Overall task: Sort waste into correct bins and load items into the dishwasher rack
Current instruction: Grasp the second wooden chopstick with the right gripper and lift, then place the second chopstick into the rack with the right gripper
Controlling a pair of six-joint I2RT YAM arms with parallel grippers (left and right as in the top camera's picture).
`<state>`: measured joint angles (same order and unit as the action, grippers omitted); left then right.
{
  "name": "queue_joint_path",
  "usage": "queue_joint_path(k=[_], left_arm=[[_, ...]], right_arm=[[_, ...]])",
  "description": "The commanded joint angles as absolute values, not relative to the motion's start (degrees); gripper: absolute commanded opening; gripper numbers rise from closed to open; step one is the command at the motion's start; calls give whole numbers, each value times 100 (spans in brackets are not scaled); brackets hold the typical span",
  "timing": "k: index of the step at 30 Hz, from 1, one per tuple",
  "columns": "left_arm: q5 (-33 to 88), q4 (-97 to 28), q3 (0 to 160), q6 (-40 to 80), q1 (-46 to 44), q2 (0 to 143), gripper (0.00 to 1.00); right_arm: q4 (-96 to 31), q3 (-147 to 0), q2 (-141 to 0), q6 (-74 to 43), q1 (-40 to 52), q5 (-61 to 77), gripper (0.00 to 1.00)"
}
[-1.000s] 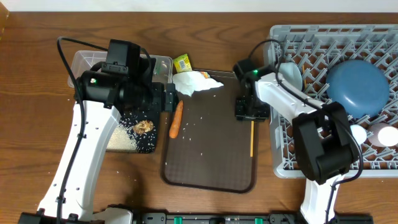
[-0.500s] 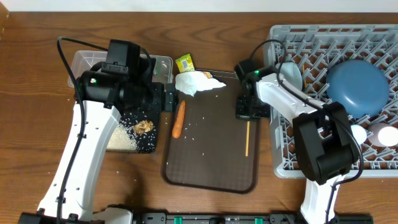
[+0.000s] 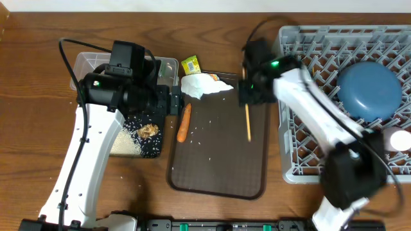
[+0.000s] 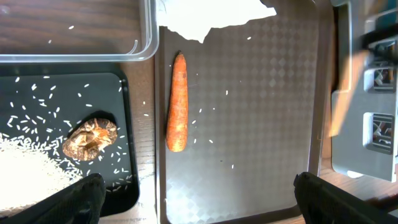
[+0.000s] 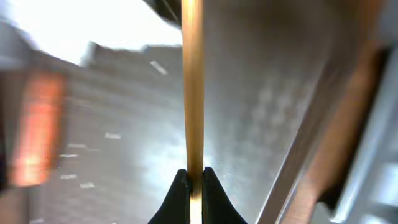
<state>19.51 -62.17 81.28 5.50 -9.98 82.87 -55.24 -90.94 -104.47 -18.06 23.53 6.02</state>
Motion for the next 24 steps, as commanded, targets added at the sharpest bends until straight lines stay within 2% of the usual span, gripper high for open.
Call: queue_joint_path(k=[1,7,14,18,24], left_arm=[[1940,-6233,8134,471,-1004,8283,98],[1940,-6233,8134,471,-1004,8283,98],[1940,-6233,8134,471,-1004,8283,98],[1940,-6233,8134,473,-1004,8283,98],[1940,-6235,8134,471,-1004,8283,98]], right_arm=[[-5555,-9306,-9778,-1396,1938,346,1],[-5922,-9306,-9317,-1081,827,-543,1],[-6130,-9288,-9529,169,-674,-67,1],[-6075,-9288,-9865,637,-810,-454,1],[-5975,-9288,-10436,738,-746,-1035,1]])
